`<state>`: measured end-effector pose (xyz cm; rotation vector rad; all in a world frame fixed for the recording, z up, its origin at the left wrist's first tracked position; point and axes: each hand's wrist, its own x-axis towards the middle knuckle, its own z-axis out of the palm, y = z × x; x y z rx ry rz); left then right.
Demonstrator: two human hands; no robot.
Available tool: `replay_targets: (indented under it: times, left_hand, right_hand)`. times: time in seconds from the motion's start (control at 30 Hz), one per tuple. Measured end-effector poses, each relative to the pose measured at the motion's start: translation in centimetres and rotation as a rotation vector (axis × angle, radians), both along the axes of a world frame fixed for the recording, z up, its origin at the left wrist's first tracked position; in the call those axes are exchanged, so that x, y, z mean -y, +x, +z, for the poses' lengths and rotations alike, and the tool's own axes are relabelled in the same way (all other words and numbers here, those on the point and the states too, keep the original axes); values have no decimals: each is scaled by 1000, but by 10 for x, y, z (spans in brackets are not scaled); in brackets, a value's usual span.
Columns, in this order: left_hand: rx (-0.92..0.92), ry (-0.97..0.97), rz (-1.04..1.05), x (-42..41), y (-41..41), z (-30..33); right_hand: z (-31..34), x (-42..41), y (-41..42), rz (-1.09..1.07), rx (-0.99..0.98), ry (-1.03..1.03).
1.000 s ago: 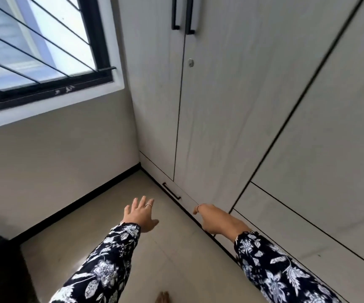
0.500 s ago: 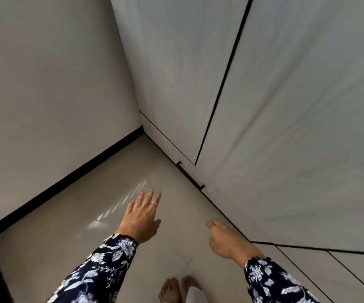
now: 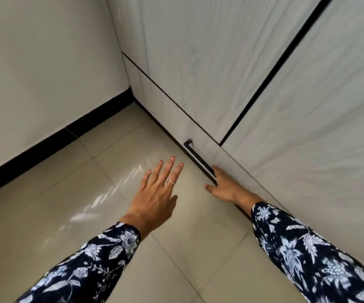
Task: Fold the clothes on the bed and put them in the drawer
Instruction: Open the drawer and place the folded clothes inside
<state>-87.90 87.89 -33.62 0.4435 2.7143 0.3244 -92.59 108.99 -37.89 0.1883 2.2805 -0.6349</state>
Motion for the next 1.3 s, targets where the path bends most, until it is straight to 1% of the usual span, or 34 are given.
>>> replay_targets:
  times: [0.1,0.13,0.2,0.37,0.57,0.67,0.73,0.77,0.83,0.9,0.93,1.03,1.07,1.13,1.2,1.27,1.3]
  left_hand:
    - [-2,3,11,9,-4,-24]
    - [-1,2,13,11,-4,-26]
    - [15,-4,15,15,4,-29]
    - [-82,69,-28,7,-4,-19]
    - [-231,57,-158,-29,-18,-17]
    - [-274,22,-290,-41,-23,-21]
    - [-265,-38,-368,-44,-23,-26]
    - [-267,-65,-392,-46,-25,-28]
    - [-278,-106,-411,-47,-28,-28]
    - [-255,-142,-436,-41,-26,-28]
    - [-242,-157,-456,-36,-23,-28]
    - [-143,-202,-484,-17,-7,-24]
    - [-83,-223,-478,-13,-4,-17]
    - [26,-224,-454,-8,9,-3]
    - [127,-229,-372,-5,29,8]
    - [147,-259,-313,-1,35,10]
    - [135,-288,-297,3,37,12]
  right_hand:
    - [-29,11,-6,-188,-72,31]
    - [-28,13,-6,-211,-94,51]
    - [-25,18,0,-225,-54,96]
    - [-21,28,9,-225,-41,153]
    - [-25,44,20,-157,-44,219]
    - [-28,46,25,-109,-42,211]
    - [-25,50,32,-107,-57,192]
    - [-24,52,36,-113,-58,175]
    - [-18,64,47,-52,-103,119]
    - [-12,80,64,50,-137,60]
    - [-13,87,77,73,-121,36]
    - [4,94,121,21,-82,-9]
    - [15,90,138,46,-144,-19]
    - [46,80,177,133,-343,-27]
    - [77,69,208,159,-433,6]
    - [87,52,223,113,-417,98]
    - [90,45,225,125,-390,137]
